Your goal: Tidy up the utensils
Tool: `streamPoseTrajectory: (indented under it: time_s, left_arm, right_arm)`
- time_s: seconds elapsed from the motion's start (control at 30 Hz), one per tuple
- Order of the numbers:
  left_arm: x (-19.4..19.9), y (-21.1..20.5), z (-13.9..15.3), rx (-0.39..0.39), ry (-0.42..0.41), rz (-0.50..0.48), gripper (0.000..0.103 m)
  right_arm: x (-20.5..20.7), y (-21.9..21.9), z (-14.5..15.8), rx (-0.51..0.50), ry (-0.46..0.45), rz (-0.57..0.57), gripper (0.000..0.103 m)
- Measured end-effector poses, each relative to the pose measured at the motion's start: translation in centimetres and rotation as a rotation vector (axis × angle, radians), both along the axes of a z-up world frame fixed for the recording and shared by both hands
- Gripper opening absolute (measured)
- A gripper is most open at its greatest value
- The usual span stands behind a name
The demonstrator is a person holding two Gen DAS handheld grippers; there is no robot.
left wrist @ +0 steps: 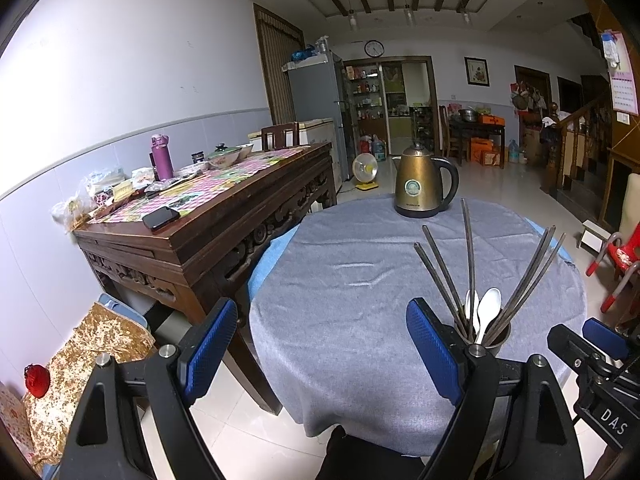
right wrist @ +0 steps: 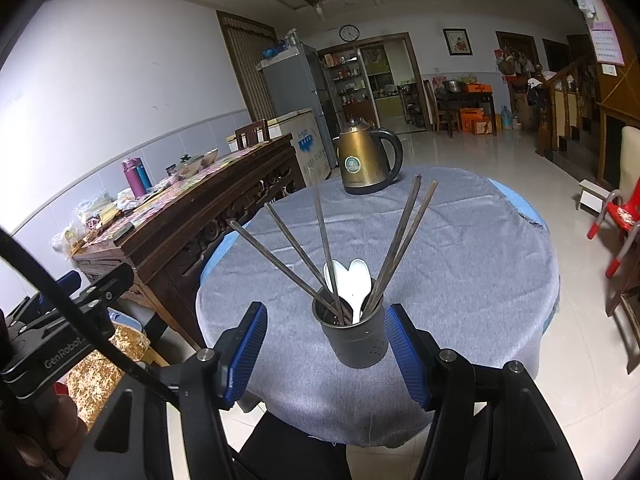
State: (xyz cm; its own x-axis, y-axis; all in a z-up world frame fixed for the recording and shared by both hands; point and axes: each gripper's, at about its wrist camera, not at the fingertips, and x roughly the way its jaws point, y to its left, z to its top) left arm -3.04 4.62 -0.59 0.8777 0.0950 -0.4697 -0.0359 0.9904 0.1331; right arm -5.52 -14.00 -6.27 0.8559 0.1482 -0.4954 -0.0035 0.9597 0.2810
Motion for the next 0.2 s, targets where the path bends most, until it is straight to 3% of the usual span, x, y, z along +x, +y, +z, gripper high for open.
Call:
streamPoseTrajectory:
  time_s: [0.2]
  left_arm:
    - [2.2,-0.2,-1.1,-0.039,0.038,-0.026,0.087]
  right_arm:
    - [0.8,-0.8,-0.9,0.003,0.026,-0.011,0.065]
